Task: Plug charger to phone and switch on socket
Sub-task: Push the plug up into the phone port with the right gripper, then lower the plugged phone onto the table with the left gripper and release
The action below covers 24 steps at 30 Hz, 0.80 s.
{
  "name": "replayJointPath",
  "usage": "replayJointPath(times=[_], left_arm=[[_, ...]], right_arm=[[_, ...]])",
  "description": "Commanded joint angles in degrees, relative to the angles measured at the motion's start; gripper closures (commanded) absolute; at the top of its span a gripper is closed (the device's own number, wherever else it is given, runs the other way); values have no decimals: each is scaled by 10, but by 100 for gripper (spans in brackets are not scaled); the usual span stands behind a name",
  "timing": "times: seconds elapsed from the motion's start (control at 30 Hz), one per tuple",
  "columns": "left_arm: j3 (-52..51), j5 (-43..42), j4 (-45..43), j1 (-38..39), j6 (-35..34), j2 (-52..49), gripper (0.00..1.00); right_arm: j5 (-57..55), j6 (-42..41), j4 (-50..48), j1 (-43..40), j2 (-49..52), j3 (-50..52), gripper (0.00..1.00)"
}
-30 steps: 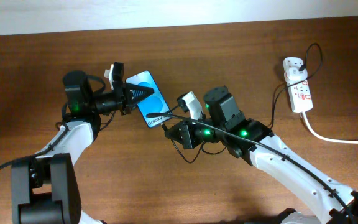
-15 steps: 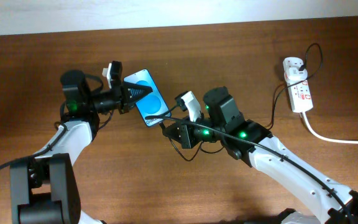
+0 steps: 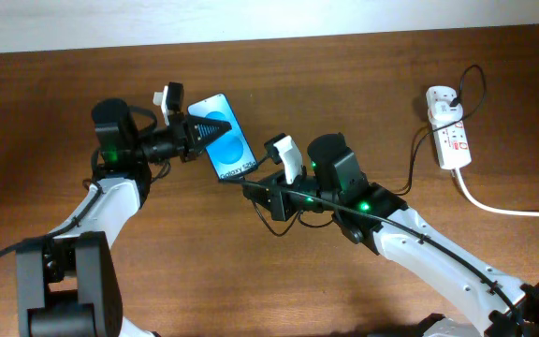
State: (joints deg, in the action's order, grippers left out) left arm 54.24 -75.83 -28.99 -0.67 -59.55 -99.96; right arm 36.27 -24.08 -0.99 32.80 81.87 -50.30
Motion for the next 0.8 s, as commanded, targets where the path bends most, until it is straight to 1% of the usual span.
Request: replayJointPath(times=[0.0, 0.03, 0.1, 0.17, 0.23, 0.27, 0.3, 0.37, 0.47, 0.5, 0.57, 0.63, 0.7, 0.77], left_arm=[[-25, -137, 12, 55, 38, 10, 100], [-25, -132, 12, 55, 38, 10, 100], [-25, -101, 11, 53, 38, 10, 100], [-25, -55, 12, 48, 38, 10, 100], [-25, -28, 11, 48, 37, 10, 100], [-25, -2, 11, 48, 37, 10, 100], [-25, 21, 12, 48, 33, 10, 100], [-23, 56, 6, 51, 6, 10, 100], [-5, 100, -38, 87, -26, 14, 100], [12, 119, -37, 108, -26, 17, 100], [47, 136, -17, 142, -35, 19, 100], [92, 142, 22, 186, -33, 19, 100], [137, 147, 81, 224, 14, 18, 100], [191, 212, 278, 248, 161, 18, 100]], right_arm=[[-64, 9, -71, -2, -8, -48, 95], [-63, 8, -54, -2, -8, -49, 89], [-52, 7, -10, -2, -9, -49, 84], [-48, 7, 19, -2, -19, -49, 73], [-48, 7, 53, -6, -38, -49, 65], [-48, 7, 86, -13, -60, -49, 59], [-49, 10, 131, -23, -93, -49, 46], [-49, 14, 204, -46, -148, -49, 34], [-55, 25, 307, -111, -267, -49, 20], [-62, 29, 331, -139, -314, -49, 14], [-86, 29, 356, -177, -377, -49, 9], [-128, 28, 382, -206, -432, -49, 5], [-156, 28, 400, -220, -455, -49, 2], [-160, 26, 411, -221, -456, -49, 1]])
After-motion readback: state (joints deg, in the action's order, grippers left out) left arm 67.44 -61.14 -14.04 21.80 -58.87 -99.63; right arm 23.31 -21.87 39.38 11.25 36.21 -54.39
